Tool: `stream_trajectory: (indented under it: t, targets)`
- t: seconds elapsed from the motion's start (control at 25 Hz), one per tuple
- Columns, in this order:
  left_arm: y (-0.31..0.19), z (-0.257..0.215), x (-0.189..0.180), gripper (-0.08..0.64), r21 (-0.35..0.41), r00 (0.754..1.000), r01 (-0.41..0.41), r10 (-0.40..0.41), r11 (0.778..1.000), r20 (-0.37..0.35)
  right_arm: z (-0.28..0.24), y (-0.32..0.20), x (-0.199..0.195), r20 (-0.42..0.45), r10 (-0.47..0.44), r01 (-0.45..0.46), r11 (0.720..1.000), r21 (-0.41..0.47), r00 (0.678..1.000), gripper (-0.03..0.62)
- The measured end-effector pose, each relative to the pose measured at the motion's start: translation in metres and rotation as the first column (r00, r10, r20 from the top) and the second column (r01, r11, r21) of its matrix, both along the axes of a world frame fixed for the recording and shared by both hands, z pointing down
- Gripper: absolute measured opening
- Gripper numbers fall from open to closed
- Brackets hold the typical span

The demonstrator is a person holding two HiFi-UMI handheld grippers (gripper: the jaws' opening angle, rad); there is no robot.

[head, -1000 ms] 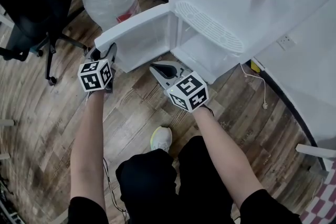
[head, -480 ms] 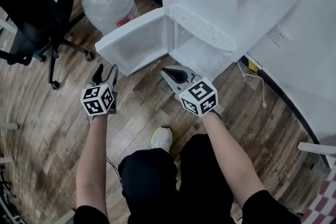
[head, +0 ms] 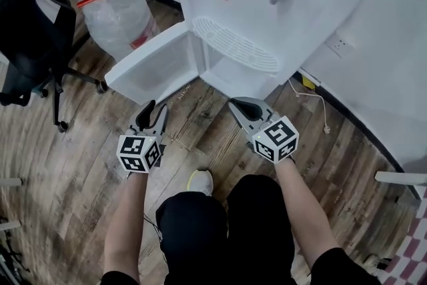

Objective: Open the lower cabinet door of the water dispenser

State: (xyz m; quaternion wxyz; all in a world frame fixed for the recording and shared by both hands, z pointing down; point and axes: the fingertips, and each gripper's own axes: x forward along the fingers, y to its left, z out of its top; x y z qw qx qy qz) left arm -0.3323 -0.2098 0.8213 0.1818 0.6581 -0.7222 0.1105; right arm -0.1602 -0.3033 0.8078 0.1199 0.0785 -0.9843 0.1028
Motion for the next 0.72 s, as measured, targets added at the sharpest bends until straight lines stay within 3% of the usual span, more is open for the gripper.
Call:
stream_trajectory:
  t: [0.12, 0.32, 0.56, 0.72]
  targets:
    - [-0.024, 0.001, 0.024, 0.13, 0.014, 0.997, -0.071, 0.071, 0.997, -0.004, -0.001, -0.013, 0.02, -0.004, 0.037, -0.037, 0.999, 0.026, 0.999, 0.023]
    - [-0.059, 0.0, 0.059, 0.033, -0.032, 0.983, -0.179, 0.18, 0.983, 0.041, -0.001, -0.034, 0.052, -0.034, 0.102, -0.102, 0.995, 0.018, 0.994, 0.023]
    - [-0.064, -0.058, 0.105, 0.013, -0.059, 0.962, -0.272, 0.27, 0.96, -0.05, -0.042, -0.026, 0.095, -0.095, 0.141, -0.144, 0.989, -0.026, 0.985, 0.023]
    - [-0.052, -0.106, 0.133, 0.012, -0.086, 0.953, -0.295, 0.286, 0.952, -0.099, -0.094, -0.012, 0.114, -0.094, 0.175, -0.182, 0.981, -0.074, 0.98, 0.023]
